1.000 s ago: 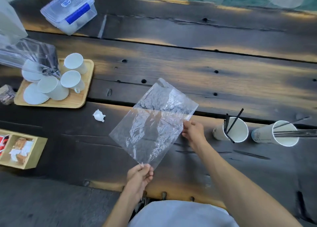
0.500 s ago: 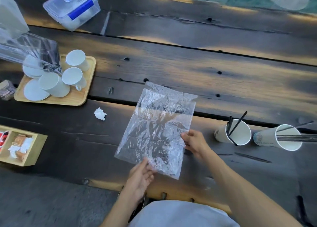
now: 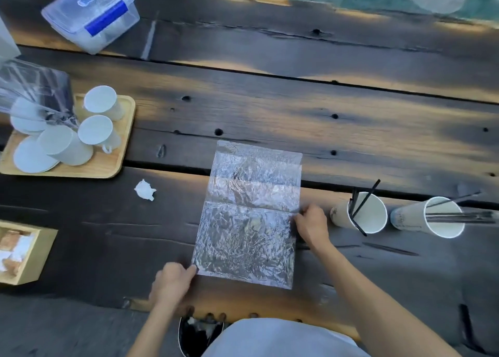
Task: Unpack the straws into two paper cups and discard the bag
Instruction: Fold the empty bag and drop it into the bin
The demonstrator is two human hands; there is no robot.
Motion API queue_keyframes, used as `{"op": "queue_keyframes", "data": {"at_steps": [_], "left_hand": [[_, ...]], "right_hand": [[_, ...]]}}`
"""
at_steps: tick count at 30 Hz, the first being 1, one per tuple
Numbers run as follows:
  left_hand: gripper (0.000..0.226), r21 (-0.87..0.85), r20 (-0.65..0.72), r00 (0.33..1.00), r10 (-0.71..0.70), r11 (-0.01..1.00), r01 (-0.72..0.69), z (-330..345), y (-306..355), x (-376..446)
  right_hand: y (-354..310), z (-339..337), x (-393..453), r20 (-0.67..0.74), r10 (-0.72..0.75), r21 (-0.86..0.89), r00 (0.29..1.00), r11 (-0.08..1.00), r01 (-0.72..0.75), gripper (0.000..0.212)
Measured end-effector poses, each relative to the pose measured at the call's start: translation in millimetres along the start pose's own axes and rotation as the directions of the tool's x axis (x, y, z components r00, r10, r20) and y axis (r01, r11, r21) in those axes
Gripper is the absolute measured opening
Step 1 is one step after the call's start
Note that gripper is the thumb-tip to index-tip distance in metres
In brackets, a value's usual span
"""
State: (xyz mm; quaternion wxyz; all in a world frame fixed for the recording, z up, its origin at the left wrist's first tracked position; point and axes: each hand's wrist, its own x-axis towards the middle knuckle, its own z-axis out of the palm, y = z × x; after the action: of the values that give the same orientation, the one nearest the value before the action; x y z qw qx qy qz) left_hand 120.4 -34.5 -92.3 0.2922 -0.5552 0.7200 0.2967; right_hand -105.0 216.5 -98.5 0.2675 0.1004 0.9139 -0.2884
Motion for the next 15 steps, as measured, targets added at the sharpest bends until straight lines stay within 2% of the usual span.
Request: {"op": "queue_keyframes", "data": {"at_steps": [2,4,6,9,12,15], "left_hand": [[0.024,-0.007,-0.095,0.989,0.111,0.994,-0.112,-15,25,12],[0.011,-0.045,-0.174,0.961,0.213,0.973,-0.224,-28,62,25],[0.021,-0.105,-0.221,0.937,0.272,0.948,-0.300,-40,102,45],[0.025,-0.197,-0.205,0.919,0.338,0.905,-0.377,-54,151,76],[0.027,-0.266,-0.151,0.916,0.372,0.877,-0.400,-59,188,97],[0.018,-0.206,-0.163,0.924,0.346,0.904,-0.375,-56,207,111]], "right_hand": [[-10,-1,9,-0.049,0.004,0.117,0.999,0.993,0.002,0.006],[-26,-4,18,-0.052,0.039,0.240,0.998,0.971,-0.025,0.012],[-39,-7,30,-0.027,0.093,0.315,0.995,0.946,-0.080,0.019],[-50,-9,50,-0.013,0.220,0.374,0.976,0.906,-0.199,0.020],[-59,-11,67,-0.008,0.277,0.396,0.961,0.883,-0.251,0.011],[-61,-8,76,0.021,0.312,0.471,0.950,0.835,-0.285,0.011]]}}
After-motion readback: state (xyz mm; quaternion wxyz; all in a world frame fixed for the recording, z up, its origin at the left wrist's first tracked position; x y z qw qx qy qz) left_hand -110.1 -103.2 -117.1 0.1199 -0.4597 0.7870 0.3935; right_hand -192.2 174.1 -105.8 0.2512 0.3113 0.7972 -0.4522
